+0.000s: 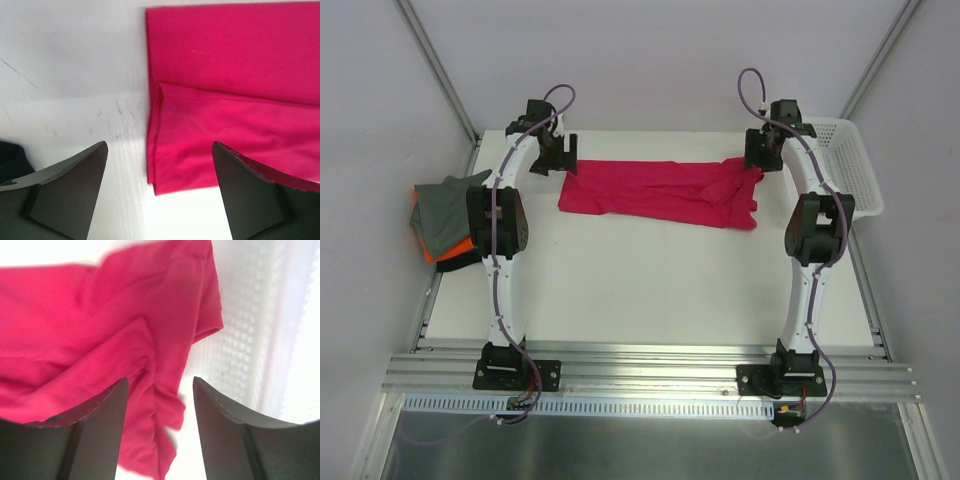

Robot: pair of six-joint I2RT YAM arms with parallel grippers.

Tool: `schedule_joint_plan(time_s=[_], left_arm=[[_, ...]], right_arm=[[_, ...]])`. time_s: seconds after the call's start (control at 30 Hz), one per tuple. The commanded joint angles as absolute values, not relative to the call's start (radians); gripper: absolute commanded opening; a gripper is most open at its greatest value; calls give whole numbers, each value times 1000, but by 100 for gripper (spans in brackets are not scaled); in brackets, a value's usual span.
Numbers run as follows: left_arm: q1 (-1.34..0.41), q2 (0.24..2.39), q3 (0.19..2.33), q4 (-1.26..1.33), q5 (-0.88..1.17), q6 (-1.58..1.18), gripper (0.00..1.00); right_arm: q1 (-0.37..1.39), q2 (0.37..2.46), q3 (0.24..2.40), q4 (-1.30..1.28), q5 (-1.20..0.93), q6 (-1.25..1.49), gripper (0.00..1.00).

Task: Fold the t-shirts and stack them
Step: Fold the other side of the tshirt into a rectangle

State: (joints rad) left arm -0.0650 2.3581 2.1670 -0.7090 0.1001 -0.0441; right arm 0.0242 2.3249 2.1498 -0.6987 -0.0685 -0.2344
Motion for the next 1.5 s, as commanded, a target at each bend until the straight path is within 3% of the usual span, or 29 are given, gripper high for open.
schedule_joint_plan(time_s=[0.0,0.3,0.47,1.47], left_arm=[[-80,2235,2157,-729,193,-71,85],[-109,2292,2158,-732,374,-98,75],[-115,2338,2129,-733,457,-109,70],[-115,2370,1983,-764,492,-133,71]], right_arm=[[51,2152,2163,-686,-144,-190,58],[115,2117,1993,-701,-406,-34,57],[155,2125,1934,-710,-451,-8,57],[183,2286,1936,-755,-368,-44,57]])
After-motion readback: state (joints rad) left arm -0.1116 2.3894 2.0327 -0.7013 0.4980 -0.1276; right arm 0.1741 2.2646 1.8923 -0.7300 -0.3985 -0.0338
